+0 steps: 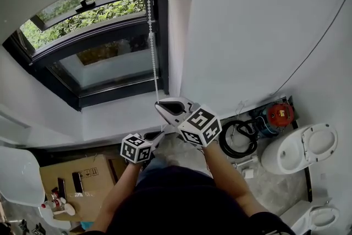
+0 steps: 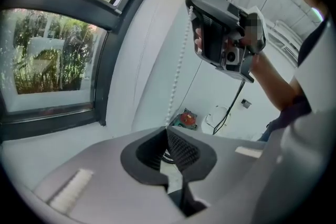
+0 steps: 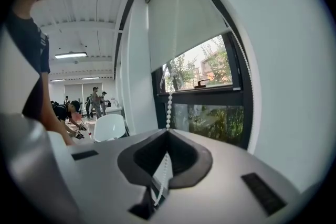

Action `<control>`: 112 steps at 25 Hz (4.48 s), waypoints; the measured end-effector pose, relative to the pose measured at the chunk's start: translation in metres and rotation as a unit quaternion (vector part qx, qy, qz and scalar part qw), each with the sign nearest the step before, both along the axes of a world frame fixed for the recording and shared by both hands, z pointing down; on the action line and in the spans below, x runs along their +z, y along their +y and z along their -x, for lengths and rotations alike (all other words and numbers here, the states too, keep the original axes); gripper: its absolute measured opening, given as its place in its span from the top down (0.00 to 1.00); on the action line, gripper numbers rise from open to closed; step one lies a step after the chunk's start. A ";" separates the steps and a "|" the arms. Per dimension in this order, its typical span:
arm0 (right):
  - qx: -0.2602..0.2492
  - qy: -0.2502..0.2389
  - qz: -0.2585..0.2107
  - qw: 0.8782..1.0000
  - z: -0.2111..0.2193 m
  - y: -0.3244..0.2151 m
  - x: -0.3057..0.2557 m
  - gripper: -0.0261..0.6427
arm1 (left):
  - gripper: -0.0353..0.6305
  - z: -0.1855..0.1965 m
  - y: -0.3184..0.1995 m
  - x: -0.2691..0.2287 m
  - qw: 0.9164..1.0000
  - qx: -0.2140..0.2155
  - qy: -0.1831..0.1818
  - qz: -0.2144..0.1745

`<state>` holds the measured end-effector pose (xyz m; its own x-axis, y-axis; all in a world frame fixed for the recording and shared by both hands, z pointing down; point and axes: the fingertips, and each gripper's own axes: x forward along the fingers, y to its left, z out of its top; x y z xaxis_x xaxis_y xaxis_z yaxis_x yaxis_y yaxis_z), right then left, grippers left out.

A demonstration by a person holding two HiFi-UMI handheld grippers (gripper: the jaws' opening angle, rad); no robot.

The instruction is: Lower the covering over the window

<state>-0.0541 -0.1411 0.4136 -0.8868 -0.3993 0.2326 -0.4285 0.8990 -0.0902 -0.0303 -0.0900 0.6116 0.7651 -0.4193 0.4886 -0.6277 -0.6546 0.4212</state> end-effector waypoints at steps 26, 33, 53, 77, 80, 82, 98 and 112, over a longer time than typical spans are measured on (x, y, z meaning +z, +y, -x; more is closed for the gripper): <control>-0.005 0.096 0.064 0.993 0.003 0.017 0.081 0.94 | 0.93 0.012 0.009 -0.014 0.999 0.000 -0.009 -0.035; 0.003 0.106 0.081 0.991 0.001 0.019 0.101 0.94 | 0.93 0.019 0.010 -0.017 0.999 -0.010 -0.004 -0.048; 0.002 0.102 0.078 0.992 -0.006 0.026 0.100 0.94 | 0.87 0.040 -0.036 -0.213 0.954 -0.072 0.129 -0.262; 0.014 0.120 0.107 0.987 -0.020 0.029 0.128 0.94 | 0.91 -0.018 -0.059 -0.200 0.969 -0.017 0.124 -0.211; 0.008 0.146 0.110 0.983 -0.018 0.028 0.138 0.94 | 0.91 -0.015 -0.061 -0.189 0.973 -0.013 0.111 -0.201; 0.005 0.160 0.115 0.980 -0.018 0.032 0.147 0.94 | 0.91 -0.013 -0.059 -0.178 0.976 -0.016 0.118 -0.183; -0.017 0.223 0.137 0.965 -0.022 0.051 0.179 0.94 | 0.91 -0.003 -0.052 -0.133 0.985 -0.027 0.109 -0.130; -0.020 0.185 0.172 0.967 -0.030 0.048 0.156 0.87 | 0.91 -0.004 -0.052 -0.132 0.982 -0.032 0.144 -0.117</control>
<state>-0.0239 -0.0931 0.5694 -0.7310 -0.2090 0.6496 -0.4534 0.8601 -0.2336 -0.0267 -0.1423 0.4798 0.8262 -0.5458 0.1396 -0.5471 -0.7182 0.4300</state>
